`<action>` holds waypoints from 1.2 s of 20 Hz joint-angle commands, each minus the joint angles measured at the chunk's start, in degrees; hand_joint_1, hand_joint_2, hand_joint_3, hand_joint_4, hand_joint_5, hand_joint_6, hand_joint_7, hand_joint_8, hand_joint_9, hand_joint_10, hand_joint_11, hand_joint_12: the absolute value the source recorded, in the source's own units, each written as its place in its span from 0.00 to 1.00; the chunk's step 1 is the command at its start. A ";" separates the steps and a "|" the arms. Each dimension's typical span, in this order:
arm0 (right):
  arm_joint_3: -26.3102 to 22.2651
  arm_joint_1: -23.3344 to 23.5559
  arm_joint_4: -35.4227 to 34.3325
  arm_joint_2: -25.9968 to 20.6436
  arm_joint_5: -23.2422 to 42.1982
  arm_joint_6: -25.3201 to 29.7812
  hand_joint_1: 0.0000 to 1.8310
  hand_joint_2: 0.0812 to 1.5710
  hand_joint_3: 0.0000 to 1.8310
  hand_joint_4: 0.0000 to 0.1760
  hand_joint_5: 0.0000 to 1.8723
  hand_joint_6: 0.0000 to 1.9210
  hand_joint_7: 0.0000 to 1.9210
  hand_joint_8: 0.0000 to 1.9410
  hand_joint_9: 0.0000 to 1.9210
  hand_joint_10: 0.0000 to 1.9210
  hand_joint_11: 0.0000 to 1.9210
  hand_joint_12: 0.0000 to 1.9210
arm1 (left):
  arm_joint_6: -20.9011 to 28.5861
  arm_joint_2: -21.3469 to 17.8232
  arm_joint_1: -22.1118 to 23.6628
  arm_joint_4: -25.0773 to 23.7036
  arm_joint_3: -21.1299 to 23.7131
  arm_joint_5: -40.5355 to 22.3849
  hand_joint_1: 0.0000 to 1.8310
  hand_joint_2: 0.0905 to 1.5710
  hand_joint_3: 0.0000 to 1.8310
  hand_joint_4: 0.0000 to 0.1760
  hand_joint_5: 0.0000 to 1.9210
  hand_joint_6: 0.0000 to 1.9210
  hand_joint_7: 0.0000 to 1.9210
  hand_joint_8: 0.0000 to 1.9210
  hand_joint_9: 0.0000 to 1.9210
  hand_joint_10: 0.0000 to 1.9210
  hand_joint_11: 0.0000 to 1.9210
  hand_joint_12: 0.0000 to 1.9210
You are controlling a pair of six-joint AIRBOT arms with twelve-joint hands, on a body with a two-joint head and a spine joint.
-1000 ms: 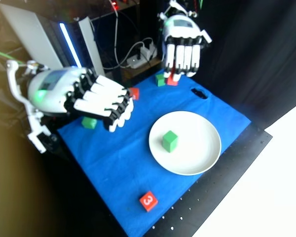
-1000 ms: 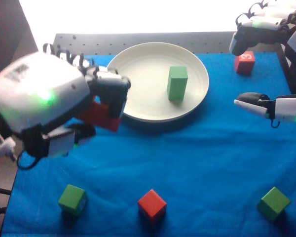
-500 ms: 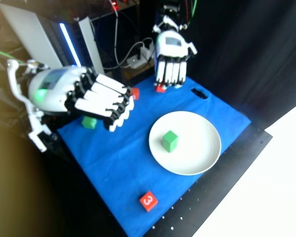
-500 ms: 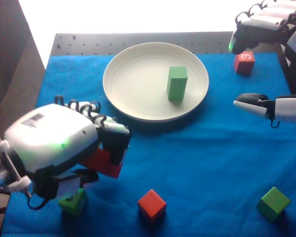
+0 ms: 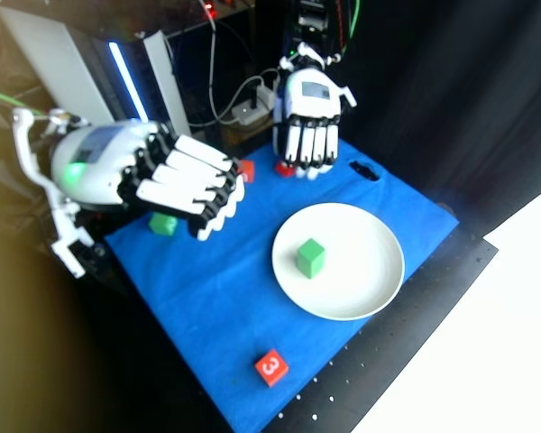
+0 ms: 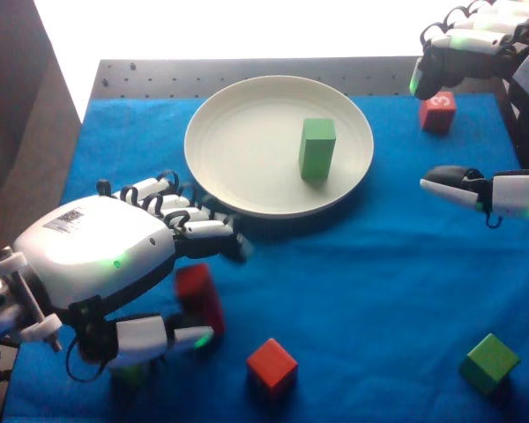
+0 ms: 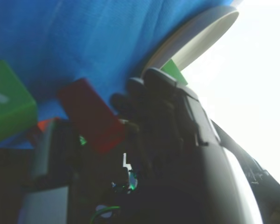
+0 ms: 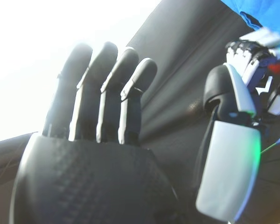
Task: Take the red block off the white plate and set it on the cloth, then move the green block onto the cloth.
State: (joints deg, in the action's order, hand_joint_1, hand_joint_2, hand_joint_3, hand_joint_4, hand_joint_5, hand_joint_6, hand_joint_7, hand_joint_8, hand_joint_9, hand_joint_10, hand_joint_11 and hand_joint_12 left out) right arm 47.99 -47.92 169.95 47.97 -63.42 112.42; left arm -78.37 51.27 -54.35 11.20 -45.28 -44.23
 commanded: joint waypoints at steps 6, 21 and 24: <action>-0.01 0.30 0.82 -0.25 -6.82 -0.03 0.53 0.44 0.15 0.00 0.31 0.51 0.29 0.58 0.25 0.68 0.15 0.88 | 0.10 -0.59 0.36 -0.09 0.26 -9.93 0.30 0.62 0.00 0.77 0.09 0.00 0.06 0.00 0.09 0.01 0.00 0.42; 6.75 7.65 0.30 6.02 2.08 -0.02 0.56 0.56 0.05 0.00 0.23 0.42 0.25 0.46 0.20 0.58 0.08 0.83 | 0.07 -3.76 0.87 8.02 -2.77 -23.05 0.24 0.80 0.00 0.71 0.12 0.00 0.10 0.00 0.13 0.01 0.00 0.45; 10.97 11.53 0.47 10.62 7.12 -0.02 0.55 0.57 0.01 0.00 0.26 0.22 0.27 0.23 0.18 0.46 0.05 0.82 | 0.06 -3.87 0.87 10.20 -4.00 -22.93 0.30 0.77 0.00 0.61 0.16 0.01 0.12 0.00 0.15 0.00 0.00 0.47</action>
State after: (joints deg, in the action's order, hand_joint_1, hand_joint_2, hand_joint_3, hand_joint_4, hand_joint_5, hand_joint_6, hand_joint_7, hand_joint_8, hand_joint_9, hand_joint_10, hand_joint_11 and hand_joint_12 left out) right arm 59.27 -36.95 169.21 59.18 -50.74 112.42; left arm -78.37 47.70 -54.04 22.79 -49.28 -59.90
